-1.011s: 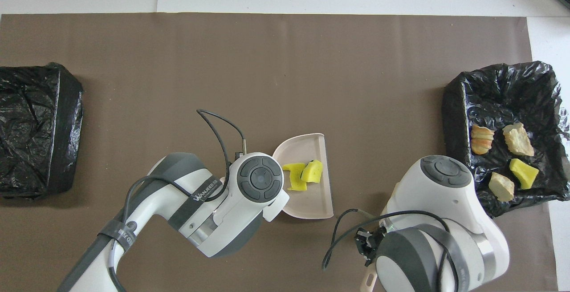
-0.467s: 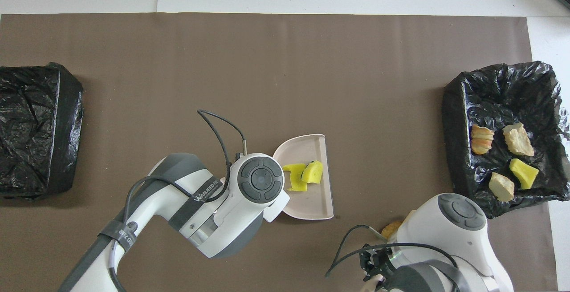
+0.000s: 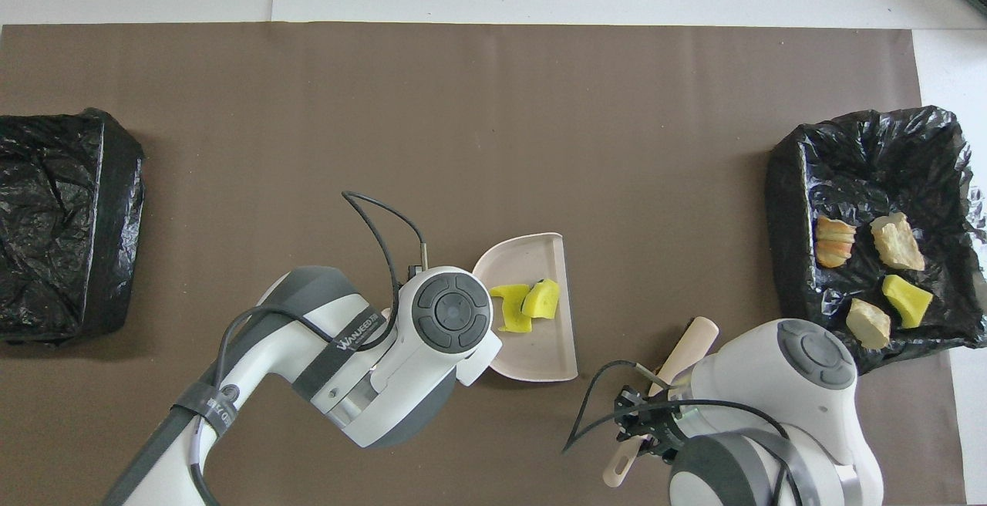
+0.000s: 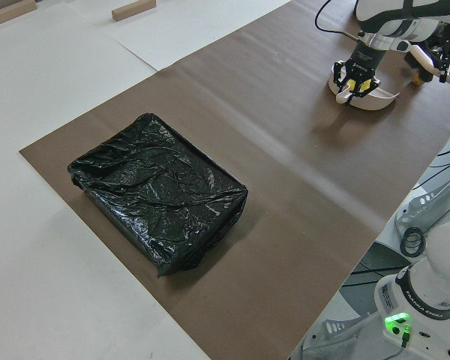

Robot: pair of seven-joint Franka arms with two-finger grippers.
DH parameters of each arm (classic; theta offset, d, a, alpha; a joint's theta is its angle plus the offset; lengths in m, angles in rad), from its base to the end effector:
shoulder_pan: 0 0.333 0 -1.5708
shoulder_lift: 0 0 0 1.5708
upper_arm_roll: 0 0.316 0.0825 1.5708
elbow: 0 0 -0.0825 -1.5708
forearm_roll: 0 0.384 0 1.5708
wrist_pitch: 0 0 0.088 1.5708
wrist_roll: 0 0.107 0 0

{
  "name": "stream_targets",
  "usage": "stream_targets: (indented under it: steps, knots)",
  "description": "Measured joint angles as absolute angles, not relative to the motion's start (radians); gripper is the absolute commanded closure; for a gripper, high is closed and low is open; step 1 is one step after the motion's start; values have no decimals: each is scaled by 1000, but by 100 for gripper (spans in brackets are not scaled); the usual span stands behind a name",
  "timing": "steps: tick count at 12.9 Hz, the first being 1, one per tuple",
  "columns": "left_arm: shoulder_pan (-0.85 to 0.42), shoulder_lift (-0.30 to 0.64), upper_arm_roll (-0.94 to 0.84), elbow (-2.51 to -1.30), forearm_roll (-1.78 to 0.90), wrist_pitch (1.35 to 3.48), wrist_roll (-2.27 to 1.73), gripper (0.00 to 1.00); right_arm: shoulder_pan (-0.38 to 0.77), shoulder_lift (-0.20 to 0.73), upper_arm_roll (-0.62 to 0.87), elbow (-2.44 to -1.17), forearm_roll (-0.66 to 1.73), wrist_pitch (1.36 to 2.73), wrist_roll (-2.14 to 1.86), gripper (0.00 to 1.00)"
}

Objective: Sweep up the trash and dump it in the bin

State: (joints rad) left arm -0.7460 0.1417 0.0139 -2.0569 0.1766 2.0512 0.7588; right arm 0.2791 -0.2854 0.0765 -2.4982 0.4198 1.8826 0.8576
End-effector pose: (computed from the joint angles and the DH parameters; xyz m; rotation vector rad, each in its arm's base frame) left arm 0.4208 -0.3656 0.3573 -2.0952 2.1235 0.2232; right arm 0.3642 0.1674 0.3701 -2.7718 1.0213 0.7025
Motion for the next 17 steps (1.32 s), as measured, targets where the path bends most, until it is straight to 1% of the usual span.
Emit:
stream_targets:
  steps: [1,2,3,4,5,6,8,11,15,17]
  knots:
    - [-746,142,14,-2057,177,2051,758,100,270,-218,76,-2401,421,1875,845,100]
    - [-746,142,14,-2057,177,2051,756,100,264,-141,76,-2283,421,1831,842,100]
    - [-746,142,15,-2057,177,2052,756,100,258,-67,75,-2168,420,1760,841,100]
    - [-746,142,15,-2057,177,2052,754,100,244,-20,74,-2093,405,1695,838,100]
    - [-746,142,14,-2057,177,2052,751,100,223,-1,73,-2059,370,1629,829,100]
    - [-746,141,14,-2057,177,2052,749,100,206,-4,73,-2056,308,1568,813,100]
    - [-747,141,14,-2057,177,2052,748,100,200,-37,72,-2095,171,1514,767,100]
    - [-754,140,14,-2057,177,2051,735,100,220,-143,74,-2245,32,1487,678,100]
    - [-756,139,11,-2057,177,2051,730,100,217,-263,74,-2397,11,1481,687,100]
    - [-756,139,10,-2057,177,2051,729,100,185,-308,73,-2459,11,1483,698,100]
